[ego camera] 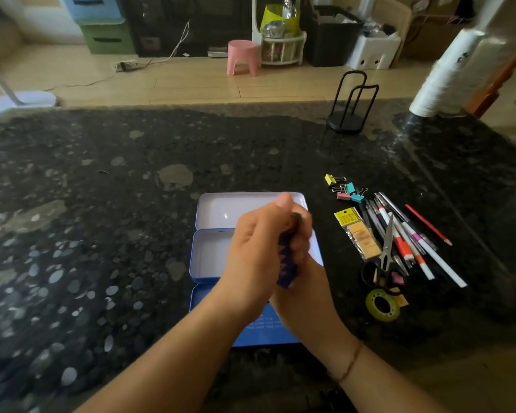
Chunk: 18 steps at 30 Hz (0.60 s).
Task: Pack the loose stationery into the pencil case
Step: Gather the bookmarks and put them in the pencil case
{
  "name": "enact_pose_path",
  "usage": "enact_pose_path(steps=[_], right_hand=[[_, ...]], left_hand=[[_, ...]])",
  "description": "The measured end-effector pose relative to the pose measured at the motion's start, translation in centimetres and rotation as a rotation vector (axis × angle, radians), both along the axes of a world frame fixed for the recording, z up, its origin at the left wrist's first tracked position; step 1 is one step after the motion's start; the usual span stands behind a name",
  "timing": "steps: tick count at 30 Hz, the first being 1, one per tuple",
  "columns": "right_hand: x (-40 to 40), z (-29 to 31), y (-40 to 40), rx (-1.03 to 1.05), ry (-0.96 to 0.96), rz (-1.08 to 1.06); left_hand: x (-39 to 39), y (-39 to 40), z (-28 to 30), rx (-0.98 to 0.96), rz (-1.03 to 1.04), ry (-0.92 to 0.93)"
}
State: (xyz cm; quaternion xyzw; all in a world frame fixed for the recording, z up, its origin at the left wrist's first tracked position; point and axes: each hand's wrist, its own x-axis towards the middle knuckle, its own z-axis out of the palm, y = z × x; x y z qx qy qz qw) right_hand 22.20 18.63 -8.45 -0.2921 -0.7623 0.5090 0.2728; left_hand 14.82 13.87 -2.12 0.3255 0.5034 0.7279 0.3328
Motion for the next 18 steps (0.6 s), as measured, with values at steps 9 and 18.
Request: enact_pose_path(steps=[9,18], right_hand=[[0.5,0.5,2.4,0.897,-0.187,0.049],[0.2,0.2,7.6,0.820,-0.503,0.107]], left_hand=[[-5.0,-0.6,-2.9,0.266,0.430,-0.925],[-11.6,-3.1,-5.0,-0.716,0.462,0.296]])
